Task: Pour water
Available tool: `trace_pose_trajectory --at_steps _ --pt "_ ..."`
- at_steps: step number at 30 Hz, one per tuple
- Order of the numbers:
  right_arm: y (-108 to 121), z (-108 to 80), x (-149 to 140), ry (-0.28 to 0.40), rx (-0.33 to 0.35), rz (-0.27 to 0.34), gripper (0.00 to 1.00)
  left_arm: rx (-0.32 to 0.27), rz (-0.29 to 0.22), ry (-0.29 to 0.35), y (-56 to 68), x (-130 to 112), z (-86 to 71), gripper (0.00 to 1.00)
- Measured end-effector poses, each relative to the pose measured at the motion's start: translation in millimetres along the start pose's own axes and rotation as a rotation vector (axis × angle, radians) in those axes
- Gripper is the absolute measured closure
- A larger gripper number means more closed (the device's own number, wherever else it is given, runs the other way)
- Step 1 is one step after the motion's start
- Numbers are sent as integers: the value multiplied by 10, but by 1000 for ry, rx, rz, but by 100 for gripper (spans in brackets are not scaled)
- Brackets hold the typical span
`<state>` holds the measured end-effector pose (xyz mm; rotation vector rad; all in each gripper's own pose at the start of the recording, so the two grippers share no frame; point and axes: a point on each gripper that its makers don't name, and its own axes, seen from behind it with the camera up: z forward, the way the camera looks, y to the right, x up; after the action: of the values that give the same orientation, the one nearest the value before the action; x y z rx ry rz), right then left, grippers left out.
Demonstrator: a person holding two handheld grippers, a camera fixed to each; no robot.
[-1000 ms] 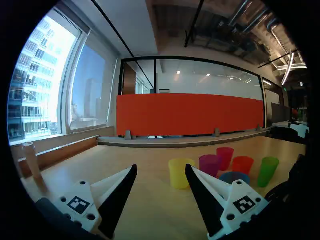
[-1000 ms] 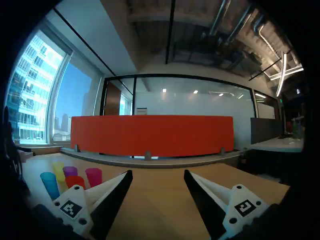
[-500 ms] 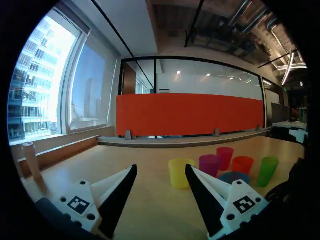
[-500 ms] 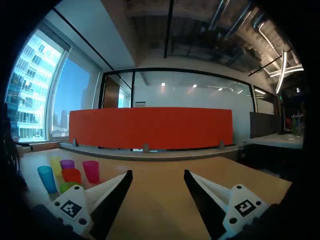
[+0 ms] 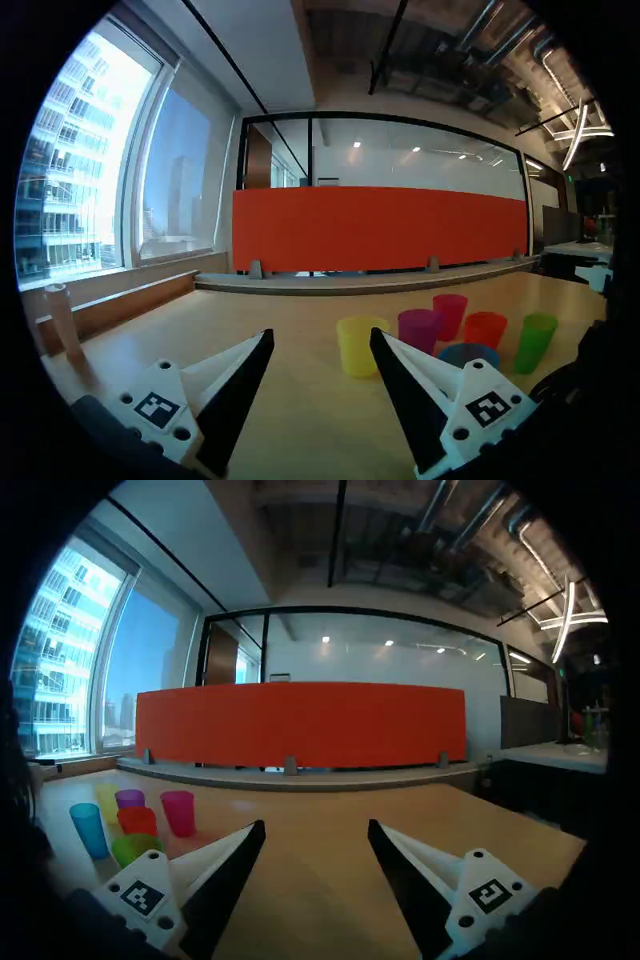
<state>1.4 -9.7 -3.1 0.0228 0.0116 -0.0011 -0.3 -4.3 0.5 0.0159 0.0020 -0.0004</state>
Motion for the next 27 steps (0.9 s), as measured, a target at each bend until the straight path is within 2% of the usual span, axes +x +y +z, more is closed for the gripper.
trace_pose_trajectory --at_steps 27 --pt "66 16 -33 -13 -9 3 1 0 0 0 3 -1 -3 11"
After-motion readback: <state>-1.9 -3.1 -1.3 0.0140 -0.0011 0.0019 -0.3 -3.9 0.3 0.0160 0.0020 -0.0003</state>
